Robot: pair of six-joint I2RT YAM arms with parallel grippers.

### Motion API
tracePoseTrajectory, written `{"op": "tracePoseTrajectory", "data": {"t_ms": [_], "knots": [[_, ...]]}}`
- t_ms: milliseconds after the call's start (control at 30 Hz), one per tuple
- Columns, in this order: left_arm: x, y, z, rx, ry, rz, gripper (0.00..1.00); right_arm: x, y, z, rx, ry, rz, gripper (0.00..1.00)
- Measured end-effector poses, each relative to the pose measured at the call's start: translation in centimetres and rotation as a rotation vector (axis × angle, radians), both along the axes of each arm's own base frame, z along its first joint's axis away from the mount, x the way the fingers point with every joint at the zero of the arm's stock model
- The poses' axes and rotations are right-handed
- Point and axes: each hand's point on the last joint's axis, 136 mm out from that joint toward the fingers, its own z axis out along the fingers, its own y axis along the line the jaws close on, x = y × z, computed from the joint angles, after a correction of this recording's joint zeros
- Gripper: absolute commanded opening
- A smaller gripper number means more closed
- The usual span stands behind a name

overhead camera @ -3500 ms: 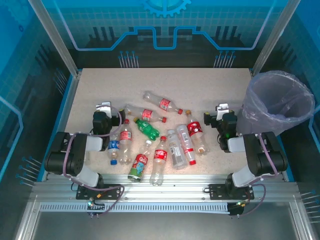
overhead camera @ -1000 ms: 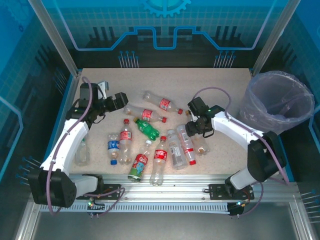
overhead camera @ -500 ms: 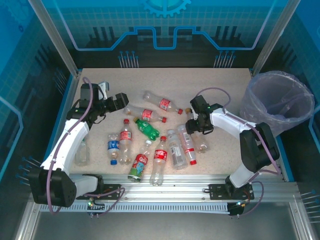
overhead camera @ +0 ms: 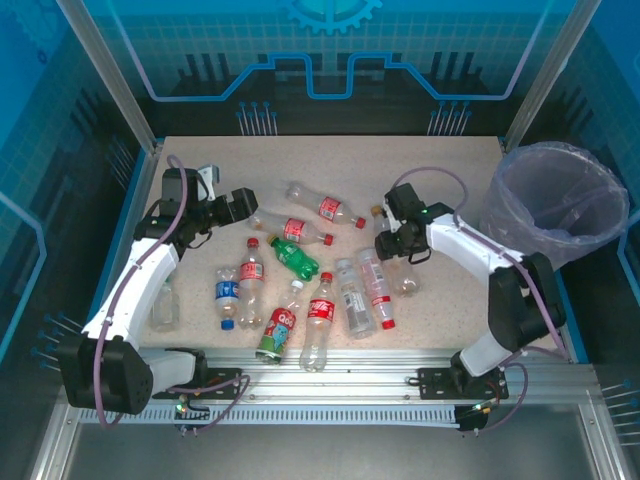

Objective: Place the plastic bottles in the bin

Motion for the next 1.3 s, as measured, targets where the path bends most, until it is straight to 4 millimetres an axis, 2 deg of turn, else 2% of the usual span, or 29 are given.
{"op": "tracePoseTrajectory", "data": {"t_ms": [100,200,300,433,533,600,667,733,833,900,1000,1133,1300], "knots": [[0.0,0.0,0.0,0.0,0.0,0.0,0.98,1.2,0.5,5.3,0.038,-0.124,0.026,0.63],[0.0,0.0,0.0,0.0,0.0,0.0,0.98,2.2,0.6,11.9,0.067,-0.277,0.049,0.63],[0.0,0.0,0.0,0.0,-0.002,0.0,0.98,2.7,-0.5,18.9,0.058,-0.444,0.044,0.63],[0.1,0.0,0.1,-0.001,-0.007,0.0,0.98,2.3,-4.4,27.8,0.022,-0.643,-0.036,0.65],[0.1,0.0,0.1,-0.001,-0.007,-0.001,0.98,1.4,-7.9,33.6,-0.037,-0.776,-0.127,0.66],[0.1,0.0,0.1,-0.001,-0.006,0.0,0.98,0.6,-10.2,36.2,-0.091,-0.837,-0.192,0.66],[0.1,0.0,0.1,-0.001,-0.007,0.0,0.98,-0.3,-12.8,37.8,-0.153,-0.873,-0.263,0.66],[0.1,0.0,0.1,-0.001,-0.007,0.0,0.98,-1.1,-15.5,38.5,-0.221,-0.88,-0.337,0.66],[0.2,0.0,0.2,-0.003,-0.01,0.001,0.98,-2.2,-20.2,37.9,-0.308,-0.836,-0.462,0.66],[0.3,0.0,0.1,-0.004,-0.01,0.001,0.99,-2.7,-23.2,36.8,-0.339,-0.778,-0.541,0.65],[0.4,0.0,-0.2,-0.003,0.0,0.001,0.99,-3.0,-26.6,34.5,-0.348,-0.674,-0.617,0.65],[0.4,0.0,-0.3,-0.003,0.002,0.001,0.99,-2.3,-28.7,30.8,-0.295,-0.546,-0.644,0.65],[0.4,0.0,-0.3,-0.003,0.002,0.001,0.99,-0.3,-29.3,25.9,-0.186,-0.393,-0.628,0.65]]}}
